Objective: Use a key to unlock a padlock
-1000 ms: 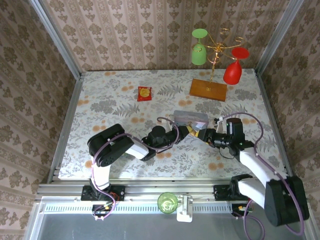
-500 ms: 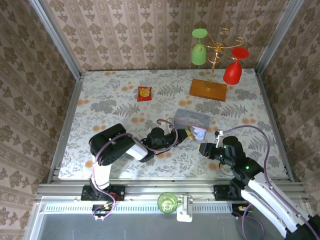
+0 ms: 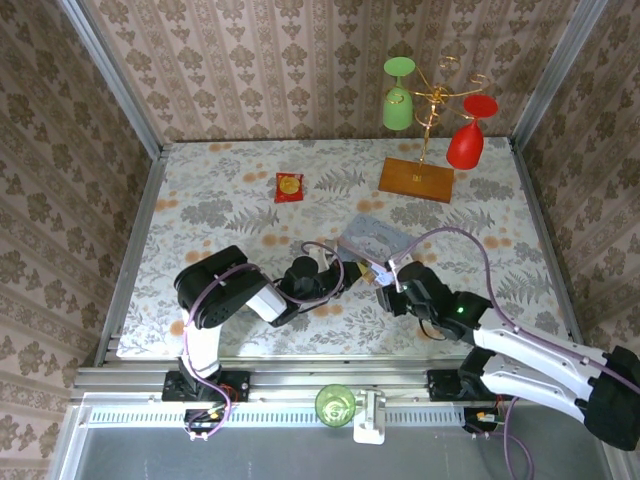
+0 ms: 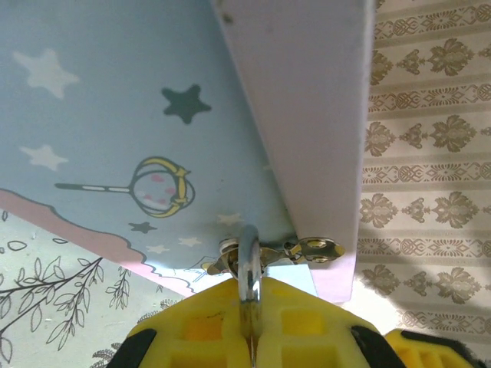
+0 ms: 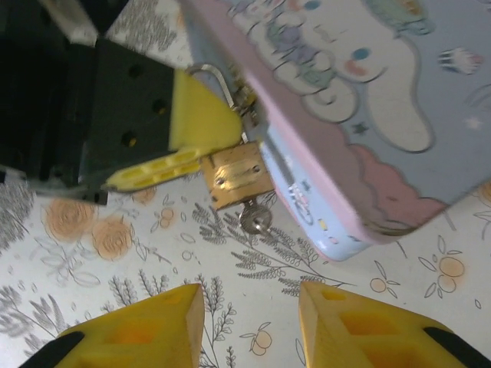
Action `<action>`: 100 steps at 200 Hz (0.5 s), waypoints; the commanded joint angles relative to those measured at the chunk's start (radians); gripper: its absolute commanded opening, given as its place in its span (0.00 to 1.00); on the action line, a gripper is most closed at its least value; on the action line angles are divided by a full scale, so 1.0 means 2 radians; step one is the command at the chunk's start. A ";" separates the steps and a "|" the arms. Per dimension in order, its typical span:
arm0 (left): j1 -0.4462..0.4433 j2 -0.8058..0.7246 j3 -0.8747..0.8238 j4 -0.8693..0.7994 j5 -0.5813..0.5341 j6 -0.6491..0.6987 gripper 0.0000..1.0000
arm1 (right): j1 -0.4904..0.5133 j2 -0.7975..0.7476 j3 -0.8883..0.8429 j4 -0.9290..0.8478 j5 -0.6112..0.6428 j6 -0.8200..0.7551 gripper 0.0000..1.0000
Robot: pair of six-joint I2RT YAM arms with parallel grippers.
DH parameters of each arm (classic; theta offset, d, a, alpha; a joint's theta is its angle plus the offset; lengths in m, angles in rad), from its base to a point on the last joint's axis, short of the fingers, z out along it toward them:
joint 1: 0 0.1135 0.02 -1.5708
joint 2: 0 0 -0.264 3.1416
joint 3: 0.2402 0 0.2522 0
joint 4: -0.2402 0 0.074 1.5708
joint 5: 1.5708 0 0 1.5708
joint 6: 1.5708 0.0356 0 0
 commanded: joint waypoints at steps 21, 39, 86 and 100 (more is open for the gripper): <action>0.007 -0.037 -0.015 0.030 0.026 -0.010 0.00 | 0.029 0.079 0.027 0.028 0.052 -0.049 0.39; 0.012 -0.044 -0.021 0.030 0.035 -0.012 0.00 | 0.054 0.108 0.036 0.040 0.094 -0.061 0.39; 0.007 -0.055 -0.027 0.029 0.039 -0.016 0.00 | 0.087 0.167 0.058 0.061 0.191 -0.087 0.39; 0.007 -0.059 -0.030 0.029 0.040 -0.014 0.00 | 0.089 0.182 0.067 0.059 0.198 -0.088 0.38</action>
